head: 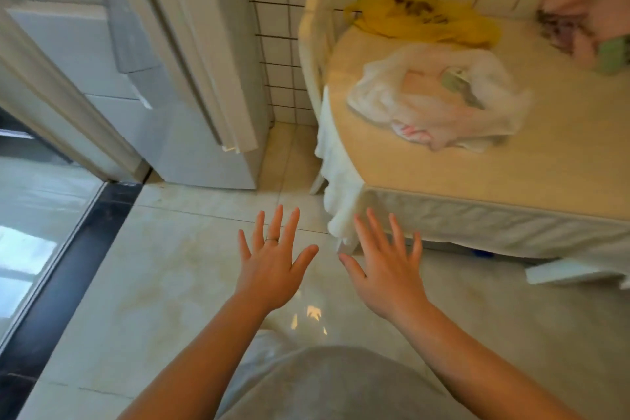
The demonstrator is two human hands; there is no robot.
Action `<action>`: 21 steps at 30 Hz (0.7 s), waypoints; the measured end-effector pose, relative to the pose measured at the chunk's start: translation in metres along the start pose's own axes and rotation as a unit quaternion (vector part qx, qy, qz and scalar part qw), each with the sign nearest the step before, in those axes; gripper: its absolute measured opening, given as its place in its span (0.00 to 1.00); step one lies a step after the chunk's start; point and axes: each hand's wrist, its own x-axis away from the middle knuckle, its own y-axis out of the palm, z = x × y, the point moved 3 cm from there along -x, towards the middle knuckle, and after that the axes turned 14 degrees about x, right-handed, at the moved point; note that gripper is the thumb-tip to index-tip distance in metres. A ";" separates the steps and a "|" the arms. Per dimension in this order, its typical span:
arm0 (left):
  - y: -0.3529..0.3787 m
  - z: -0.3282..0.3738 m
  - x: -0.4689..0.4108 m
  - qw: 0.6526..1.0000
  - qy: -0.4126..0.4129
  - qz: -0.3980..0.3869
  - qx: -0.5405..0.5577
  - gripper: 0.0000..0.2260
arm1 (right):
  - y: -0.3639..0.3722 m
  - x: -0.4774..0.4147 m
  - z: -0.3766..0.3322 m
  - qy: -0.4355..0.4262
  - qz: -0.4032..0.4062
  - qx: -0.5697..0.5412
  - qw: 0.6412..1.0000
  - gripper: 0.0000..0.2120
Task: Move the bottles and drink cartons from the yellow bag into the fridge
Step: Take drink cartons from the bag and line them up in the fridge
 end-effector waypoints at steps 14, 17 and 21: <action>0.069 0.178 -0.140 0.987 0.154 -0.043 -0.003 0.31 | -0.031 -0.054 0.209 0.139 0.060 0.002 0.988 0.37; 0.076 0.216 -0.187 0.984 0.166 -0.060 0.002 0.33 | -0.046 -0.089 0.254 0.152 0.059 0.015 0.986 0.36; 0.077 0.262 -0.241 0.981 0.190 -0.040 0.028 0.34 | -0.066 -0.138 0.309 0.152 0.032 0.035 0.987 0.33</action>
